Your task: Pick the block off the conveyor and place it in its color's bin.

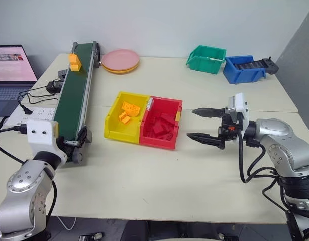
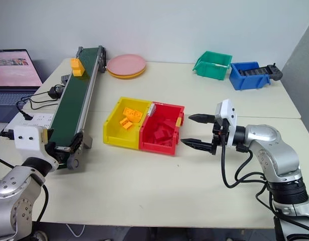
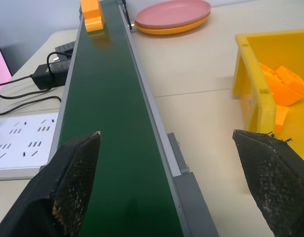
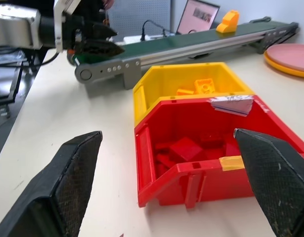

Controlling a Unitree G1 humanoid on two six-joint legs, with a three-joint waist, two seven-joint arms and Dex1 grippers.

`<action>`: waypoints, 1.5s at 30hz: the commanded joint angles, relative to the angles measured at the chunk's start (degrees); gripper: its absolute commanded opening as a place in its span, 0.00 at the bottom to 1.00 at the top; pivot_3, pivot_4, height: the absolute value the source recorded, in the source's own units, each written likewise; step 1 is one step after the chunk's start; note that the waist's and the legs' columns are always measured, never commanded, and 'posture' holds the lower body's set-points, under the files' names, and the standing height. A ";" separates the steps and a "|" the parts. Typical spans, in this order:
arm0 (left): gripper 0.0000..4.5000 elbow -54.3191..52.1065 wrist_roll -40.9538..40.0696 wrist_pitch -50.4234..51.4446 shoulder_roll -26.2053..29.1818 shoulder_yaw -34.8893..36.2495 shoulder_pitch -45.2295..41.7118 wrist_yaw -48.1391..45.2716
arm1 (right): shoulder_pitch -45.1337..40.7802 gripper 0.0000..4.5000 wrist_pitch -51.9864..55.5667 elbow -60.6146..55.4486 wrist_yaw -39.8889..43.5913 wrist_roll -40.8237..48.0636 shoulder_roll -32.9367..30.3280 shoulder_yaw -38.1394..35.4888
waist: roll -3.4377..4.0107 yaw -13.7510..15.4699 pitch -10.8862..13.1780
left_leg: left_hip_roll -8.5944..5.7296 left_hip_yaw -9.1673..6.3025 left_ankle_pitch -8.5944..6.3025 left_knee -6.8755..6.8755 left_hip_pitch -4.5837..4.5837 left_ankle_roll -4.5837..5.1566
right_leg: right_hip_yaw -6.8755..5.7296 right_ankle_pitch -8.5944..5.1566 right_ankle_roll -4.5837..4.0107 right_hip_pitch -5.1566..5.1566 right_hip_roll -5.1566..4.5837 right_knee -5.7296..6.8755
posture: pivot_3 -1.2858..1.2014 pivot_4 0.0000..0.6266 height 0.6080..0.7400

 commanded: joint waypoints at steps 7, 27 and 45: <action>0.99 4.56 -0.52 6.18 3.96 1.38 -7.80 1.49 | -3.21 1.00 2.55 -2.70 -0.08 0.47 -0.38 0.72 | -0.07 -0.01 0.05 | 0.00 -0.02 0.00 -0.02 -0.03 0.00 | -0.02 0.00 0.00 -0.04 0.00 -0.01 | 0.52 0.24 1.00; 0.99 17.12 -0.23 5.89 7.17 2.10 -19.65 2.58 | -3.63 1.00 6.07 -4.54 -0.46 1.48 -1.08 0.43 | -0.20 0.04 0.12 | -0.02 -0.09 0.01 0.08 -0.90 -0.03 | -0.15 0.03 0.01 -0.85 -0.08 0.03 | 0.52 0.24 1.00; 0.95 20.79 0.64 9.04 6.94 1.33 -21.81 4.62 | -1.89 1.00 6.36 -6.36 0.44 2.82 -2.33 -0.10 | -0.20 0.07 0.12 | -0.02 -0.12 0.02 0.09 -0.91 -0.03 | -0.19 0.03 0.01 -0.85 -0.10 0.05 | 0.52 0.24 1.00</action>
